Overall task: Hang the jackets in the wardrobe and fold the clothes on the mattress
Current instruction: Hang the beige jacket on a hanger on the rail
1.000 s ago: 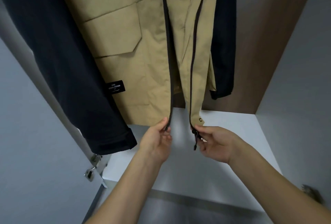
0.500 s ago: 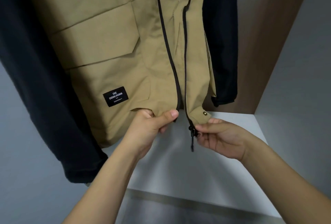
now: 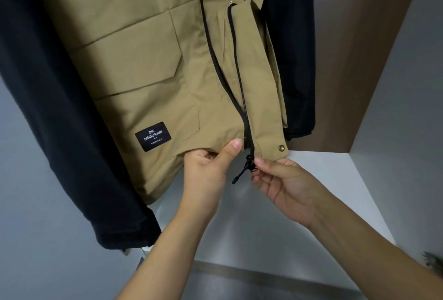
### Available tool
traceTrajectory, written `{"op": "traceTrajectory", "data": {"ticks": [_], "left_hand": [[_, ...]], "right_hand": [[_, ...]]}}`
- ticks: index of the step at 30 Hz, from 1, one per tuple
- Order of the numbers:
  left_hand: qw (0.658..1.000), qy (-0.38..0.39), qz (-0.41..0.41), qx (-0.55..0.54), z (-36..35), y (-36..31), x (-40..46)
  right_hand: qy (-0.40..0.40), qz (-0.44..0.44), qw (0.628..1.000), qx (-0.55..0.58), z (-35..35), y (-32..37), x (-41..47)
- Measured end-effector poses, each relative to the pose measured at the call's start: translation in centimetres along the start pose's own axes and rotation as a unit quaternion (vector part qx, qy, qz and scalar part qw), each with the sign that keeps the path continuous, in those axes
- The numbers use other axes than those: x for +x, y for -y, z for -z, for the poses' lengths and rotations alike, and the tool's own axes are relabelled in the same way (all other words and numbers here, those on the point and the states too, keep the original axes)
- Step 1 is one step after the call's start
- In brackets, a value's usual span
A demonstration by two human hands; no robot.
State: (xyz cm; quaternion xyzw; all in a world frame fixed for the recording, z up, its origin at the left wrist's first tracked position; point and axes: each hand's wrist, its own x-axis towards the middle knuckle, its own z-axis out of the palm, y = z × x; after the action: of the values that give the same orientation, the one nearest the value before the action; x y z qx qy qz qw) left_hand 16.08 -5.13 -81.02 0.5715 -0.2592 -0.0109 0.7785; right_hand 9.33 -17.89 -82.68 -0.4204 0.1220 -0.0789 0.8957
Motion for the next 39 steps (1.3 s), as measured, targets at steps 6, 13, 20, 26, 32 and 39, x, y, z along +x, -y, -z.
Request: {"op": "traceTrajectory", "data": {"ticks": [6, 13, 20, 26, 32, 39], "left_hand": [[0.999, -0.005, 0.029, -0.030, -0.6, 0.4, -0.4], [0.999, -0.009, 0.036, -0.007, -0.6, 0.5, -0.5], [0.999, -0.013, 0.027, -0.033, -0.1, 1.2, -0.2], [0.999, 0.014, 0.040, -0.011, -0.1, 0.9, -0.4], [0.996, 0.016, 0.083, 0.042, 0.1, 1.4, -0.5], [0.995, 0.039, 0.087, 0.040, 0.2, 0.4, -0.6]], "right_hand": [[-0.009, 0.004, 1.000, 0.023, -0.4, 0.0, 0.0], [-0.009, -0.001, 0.999, 0.049, -0.7, 0.0, -0.1], [-0.007, -0.011, 0.997, 0.070, -0.7, -0.2, 0.0], [-0.018, -0.006, 0.997, 0.081, -0.7, -0.1, 0.1], [-0.043, 0.014, 0.999, 0.010, -0.4, -0.1, 0.3], [-0.087, 0.031, 0.994, -0.056, -0.7, 0.0, 0.4]]}}
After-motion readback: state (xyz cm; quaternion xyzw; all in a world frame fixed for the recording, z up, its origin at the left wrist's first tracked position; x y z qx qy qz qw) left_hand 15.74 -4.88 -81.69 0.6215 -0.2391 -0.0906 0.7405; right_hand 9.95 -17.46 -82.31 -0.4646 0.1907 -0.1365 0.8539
